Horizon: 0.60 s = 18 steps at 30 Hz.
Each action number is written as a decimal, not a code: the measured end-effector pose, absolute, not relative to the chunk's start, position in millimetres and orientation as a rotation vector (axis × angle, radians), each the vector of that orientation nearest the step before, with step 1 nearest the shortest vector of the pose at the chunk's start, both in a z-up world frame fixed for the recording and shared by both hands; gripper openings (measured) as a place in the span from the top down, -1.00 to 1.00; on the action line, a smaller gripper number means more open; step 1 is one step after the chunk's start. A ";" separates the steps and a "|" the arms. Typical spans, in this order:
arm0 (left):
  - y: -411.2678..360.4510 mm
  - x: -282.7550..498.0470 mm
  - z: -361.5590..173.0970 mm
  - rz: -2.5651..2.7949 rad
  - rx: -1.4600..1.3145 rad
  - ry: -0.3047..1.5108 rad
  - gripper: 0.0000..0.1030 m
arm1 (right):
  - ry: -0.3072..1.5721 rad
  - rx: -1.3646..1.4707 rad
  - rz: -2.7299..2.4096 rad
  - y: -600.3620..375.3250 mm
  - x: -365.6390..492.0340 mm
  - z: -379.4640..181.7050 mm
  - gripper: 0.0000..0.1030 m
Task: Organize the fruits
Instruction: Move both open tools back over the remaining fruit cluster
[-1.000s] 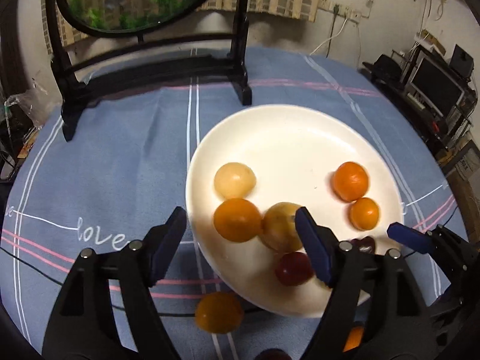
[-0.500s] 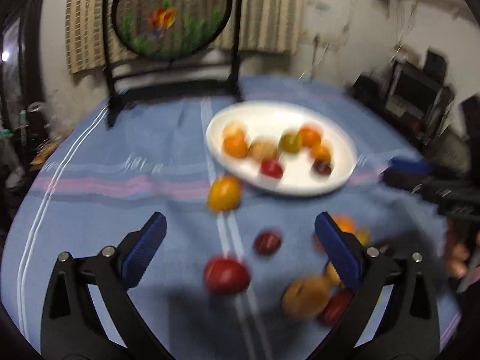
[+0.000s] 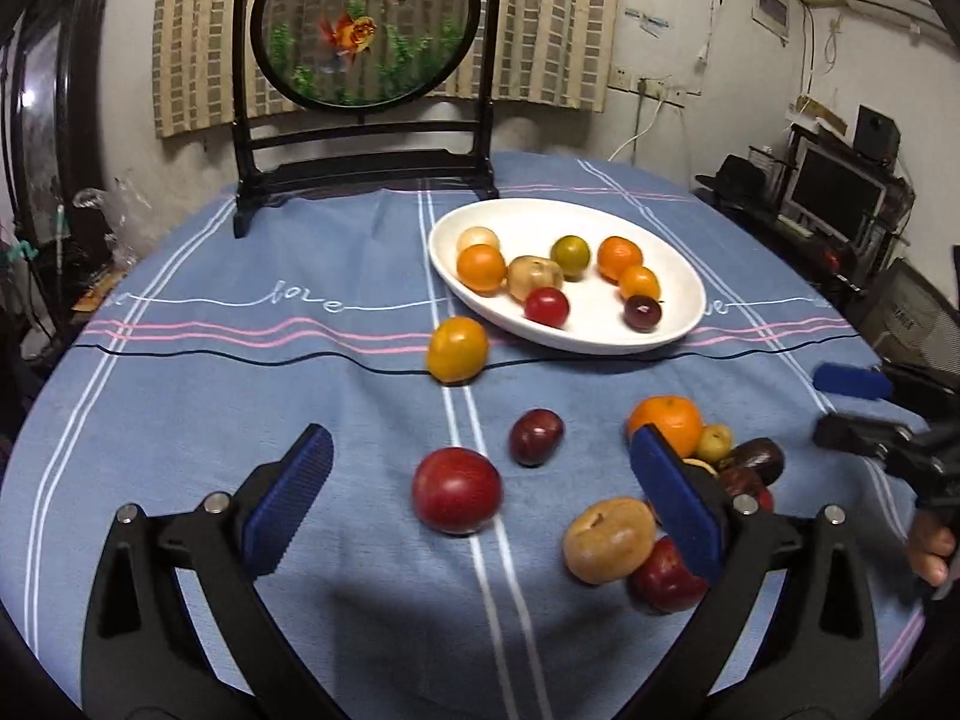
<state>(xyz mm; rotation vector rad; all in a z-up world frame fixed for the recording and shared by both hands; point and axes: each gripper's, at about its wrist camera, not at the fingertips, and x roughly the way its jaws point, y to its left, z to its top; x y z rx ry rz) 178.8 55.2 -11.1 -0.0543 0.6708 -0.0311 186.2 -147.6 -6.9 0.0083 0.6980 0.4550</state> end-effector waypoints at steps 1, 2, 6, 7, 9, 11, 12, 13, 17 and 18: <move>55.9 178.8 -11.4 -0.035 -0.061 0.675 -0.96 | 0.718 0.013 0.477 -147.5 184.6 -10.6 -0.04; 56.0 179.2 -11.9 -0.041 -0.067 0.681 -0.96 | 0.749 0.017 0.498 -147.6 182.8 -15.6 0.03; 55.3 178.9 -11.3 -0.045 -0.066 0.681 -0.96 | 0.828 0.000 0.515 -143.3 182.2 -28.9 0.25; 54.6 177.8 -11.0 -0.046 -0.063 0.679 -0.96 | 0.849 -0.001 0.523 -141.2 183.1 -31.9 0.28; 53.5 176.3 -9.9 -0.045 -0.056 0.671 -0.96 | 0.878 -0.008 0.536 -137.5 184.2 -36.7 0.32; 53.5 176.1 -9.4 -0.045 -0.055 0.667 -0.96 | 0.902 -0.020 0.543 -133.3 182.9 -41.5 0.32; 54.0 176.0 -9.4 -0.047 -0.058 0.668 -0.96 | 0.907 -0.023 0.545 -132.4 182.5 -42.7 0.32; 54.3 175.9 -9.5 -0.049 -0.062 0.669 -0.96 | 0.911 -0.024 0.545 -131.8 182.6 -43.8 0.32; 53.3 174.4 -9.4 -0.066 -0.066 0.672 -0.96 | 0.943 0.009 0.532 -134.0 188.8 -50.8 0.32; 52.8 173.8 -9.1 -0.070 -0.064 0.670 -0.96 | 0.955 0.022 0.527 -135.8 191.3 -52.9 0.32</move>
